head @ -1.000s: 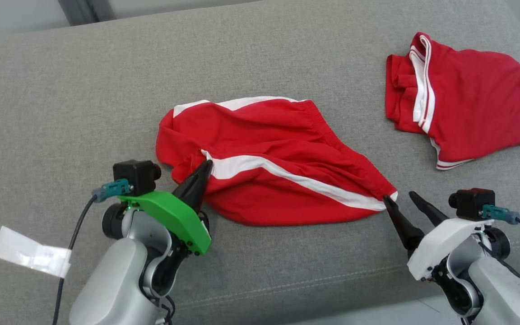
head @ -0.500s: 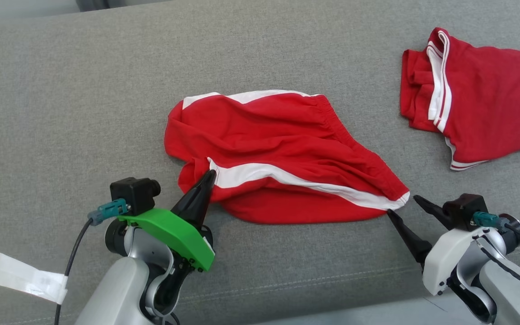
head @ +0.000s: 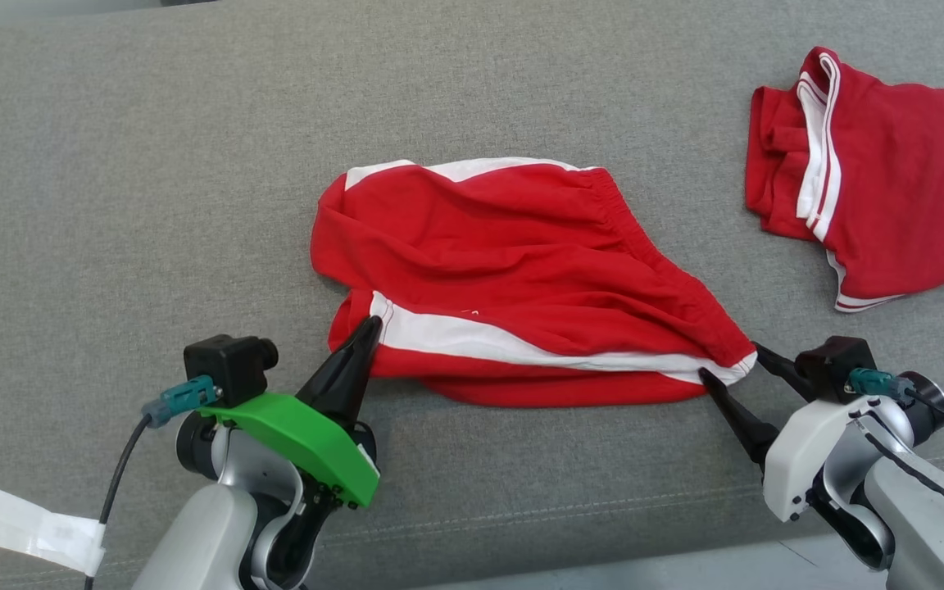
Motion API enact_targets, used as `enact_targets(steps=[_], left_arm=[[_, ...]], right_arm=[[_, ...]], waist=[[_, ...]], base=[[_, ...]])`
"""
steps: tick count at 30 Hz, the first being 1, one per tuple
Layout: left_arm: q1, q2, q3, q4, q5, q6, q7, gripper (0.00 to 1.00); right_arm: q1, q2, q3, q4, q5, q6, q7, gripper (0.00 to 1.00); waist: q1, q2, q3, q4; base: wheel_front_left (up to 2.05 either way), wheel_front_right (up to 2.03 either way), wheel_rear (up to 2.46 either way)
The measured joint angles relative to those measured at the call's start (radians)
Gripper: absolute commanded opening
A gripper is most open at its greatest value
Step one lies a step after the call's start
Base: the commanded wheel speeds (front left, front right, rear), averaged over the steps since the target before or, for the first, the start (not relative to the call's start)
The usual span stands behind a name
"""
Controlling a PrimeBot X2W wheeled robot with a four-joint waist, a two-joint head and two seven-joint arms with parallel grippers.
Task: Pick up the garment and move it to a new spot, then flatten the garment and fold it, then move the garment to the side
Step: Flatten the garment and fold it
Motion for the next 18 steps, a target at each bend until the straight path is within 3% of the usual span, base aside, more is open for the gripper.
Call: enact_targets(steps=[2,5,6,10,18], left_arm=[[0.006,0.005,0.003,-0.008,0.0,0.004,0.003,0.0],[0.023,0.009,0.007,-0.023,0.0,0.013,0.007,0.0],[0.026,0.01,0.007,-0.028,0.0,0.017,0.009,0.0],[0.035,0.013,0.01,-0.042,0.0,0.022,0.013,0.0],[0.043,0.035,0.039,-0.061,-0.009,0.034,0.016,0.0]], right_arm=[[0.0,0.003,-0.001,0.006,0.003,0.003,0.001,0.84],[0.0,0.01,-0.002,0.011,0.008,0.004,0.0,0.78],[0.0,0.016,-0.008,0.013,0.02,0.004,0.0,0.56],[0.0,0.032,-0.017,0.015,0.049,0.008,-0.002,0.02],[-0.001,0.036,-0.021,0.005,0.113,0.026,0.008,0.0]], waist=[[0.0,0.0,0.0,0.0],[0.0,0.0,0.001,-0.003],[0.0,0.0,0.001,-0.004],[0.0,0.0,0.0,-0.007],[0.0,0.0,-0.023,-0.011]], base=[[0.0,0.0,0.0],[0.0,0.0,0.0],[0.0,0.0,0.0],[0.0,0.0,0.0],[0.0,0.0,0.0]])
